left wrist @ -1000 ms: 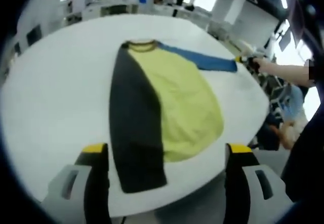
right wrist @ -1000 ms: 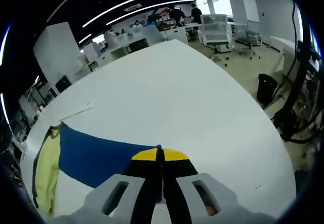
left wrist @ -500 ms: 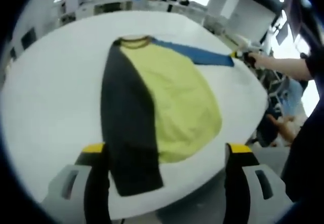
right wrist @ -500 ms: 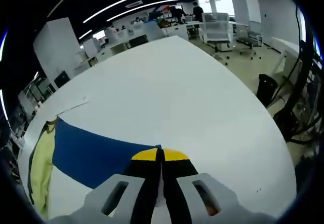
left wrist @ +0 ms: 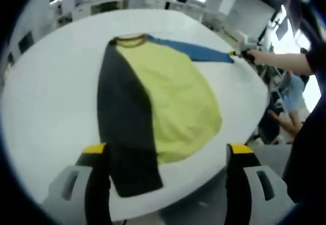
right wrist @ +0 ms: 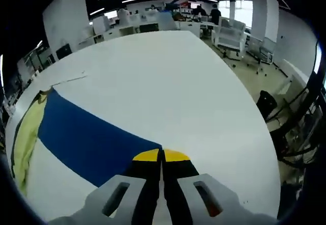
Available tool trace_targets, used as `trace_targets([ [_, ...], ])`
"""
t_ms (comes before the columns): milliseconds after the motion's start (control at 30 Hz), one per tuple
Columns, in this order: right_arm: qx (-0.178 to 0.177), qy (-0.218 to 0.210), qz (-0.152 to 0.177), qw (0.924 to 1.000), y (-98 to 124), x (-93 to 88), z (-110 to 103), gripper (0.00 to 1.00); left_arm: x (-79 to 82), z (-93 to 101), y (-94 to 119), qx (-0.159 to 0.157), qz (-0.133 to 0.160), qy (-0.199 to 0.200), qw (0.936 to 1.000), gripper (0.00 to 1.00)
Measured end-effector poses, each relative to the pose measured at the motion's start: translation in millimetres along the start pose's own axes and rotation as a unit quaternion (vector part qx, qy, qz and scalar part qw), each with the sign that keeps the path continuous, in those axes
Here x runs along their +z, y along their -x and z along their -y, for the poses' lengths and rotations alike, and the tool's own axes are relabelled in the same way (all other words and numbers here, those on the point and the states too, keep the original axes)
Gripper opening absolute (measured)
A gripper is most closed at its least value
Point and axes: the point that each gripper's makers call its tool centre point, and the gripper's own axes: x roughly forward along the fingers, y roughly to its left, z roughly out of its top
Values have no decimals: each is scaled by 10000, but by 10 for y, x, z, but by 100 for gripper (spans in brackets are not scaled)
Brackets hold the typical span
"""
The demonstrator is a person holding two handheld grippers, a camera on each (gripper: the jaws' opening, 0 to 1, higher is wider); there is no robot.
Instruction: Fold the garment on the visible template until the final outline fits inside the template.
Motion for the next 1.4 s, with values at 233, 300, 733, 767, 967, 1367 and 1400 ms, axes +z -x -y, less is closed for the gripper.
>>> trace_targets([
  [233, -11, 93, -29, 10000, 5, -48, -3, 1, -11, 20, -9, -16, -26, -32, 10000, 91],
  [300, -45, 134, -50, 9999, 26, -58, -15, 1, -6, 23, -6, -16, -20, -42, 10000, 91],
  [733, -143, 220, -30, 9997, 173, -26, 58, 1, 58, 38, 40, -9, 95, -101, 9999, 91],
  [767, -131, 239, -39, 9996, 188, -31, 51, 1, 65, 42, 42, -13, 111, -105, 9999, 91],
  [967, -155, 332, -16, 9993, 461, 1, -92, 1, 125, 83, 68, -49, 235, -149, 9996, 91],
  [1367, 17, 415, 308, 9987, 923, 222, -497, 1, 201, 42, 242, -4, 559, -162, 9983, 91],
  [1400, 37, 421, 330, 9986, 948, 239, -527, 1, 208, 37, 255, -1, 585, -155, 9982, 91],
])
